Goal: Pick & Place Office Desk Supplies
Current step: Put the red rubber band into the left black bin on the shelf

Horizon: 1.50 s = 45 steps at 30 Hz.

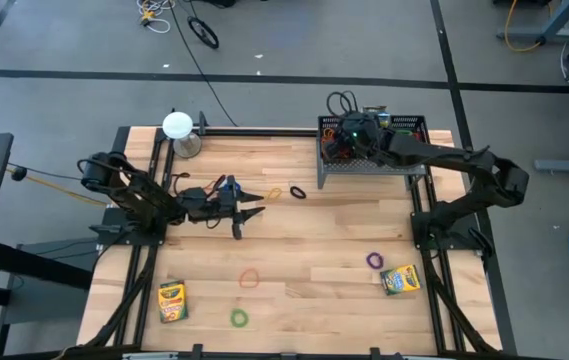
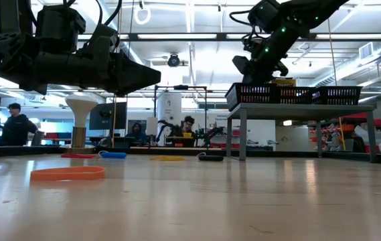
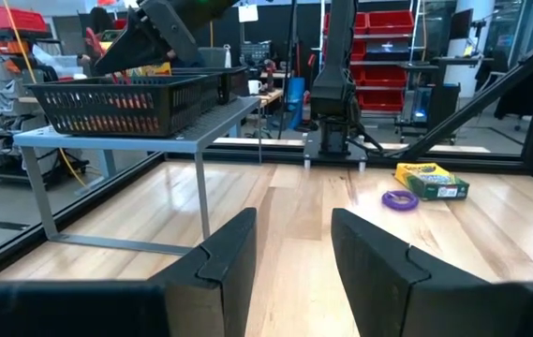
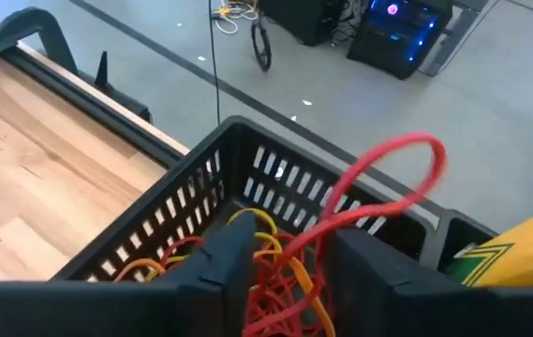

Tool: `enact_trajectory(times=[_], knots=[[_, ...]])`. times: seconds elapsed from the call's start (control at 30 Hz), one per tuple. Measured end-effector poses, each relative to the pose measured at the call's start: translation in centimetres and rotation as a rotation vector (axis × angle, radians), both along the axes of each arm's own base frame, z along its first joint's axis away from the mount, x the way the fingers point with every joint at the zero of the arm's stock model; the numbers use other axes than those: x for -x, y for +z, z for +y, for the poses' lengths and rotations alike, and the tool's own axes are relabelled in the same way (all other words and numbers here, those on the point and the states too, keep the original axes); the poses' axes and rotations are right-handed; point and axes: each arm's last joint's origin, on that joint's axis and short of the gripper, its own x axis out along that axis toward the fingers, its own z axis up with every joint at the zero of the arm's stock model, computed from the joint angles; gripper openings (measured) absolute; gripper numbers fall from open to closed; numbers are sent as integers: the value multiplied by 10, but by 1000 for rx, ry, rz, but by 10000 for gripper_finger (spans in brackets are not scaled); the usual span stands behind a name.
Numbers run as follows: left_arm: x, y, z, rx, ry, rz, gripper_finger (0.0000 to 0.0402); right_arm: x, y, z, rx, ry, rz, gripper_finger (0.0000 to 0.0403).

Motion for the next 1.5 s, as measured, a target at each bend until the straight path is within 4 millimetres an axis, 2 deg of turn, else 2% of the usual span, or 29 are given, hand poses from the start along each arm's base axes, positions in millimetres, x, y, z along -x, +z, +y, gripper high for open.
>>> enact_trajectory(times=[0.13,0.33,0.47,0.63,0.73,1.0,1.23,1.5], knots=[[-1,1,0,-4,0,-5,147,-1,6,0,7,-1,-10,170],[-5,4,0,-4,0,-13,147,-1,25,0,-50,-52,-50,226],[-5,3,0,-3,1,-5,147,2,44,1,-142,-100,-85,240],[-5,3,0,-3,1,-4,147,6,61,-3,-242,-50,-126,236],[-5,3,0,-3,1,-4,147,7,59,-9,-296,-35,-143,236],[-5,2,0,-3,1,3,147,3,34,-21,-456,14,-39,235],[-5,2,0,-4,1,6,147,-1,49,-19,-433,64,-23,247],[-5,2,0,-4,1,7,147,-10,44,-2,-145,176,296,279]])
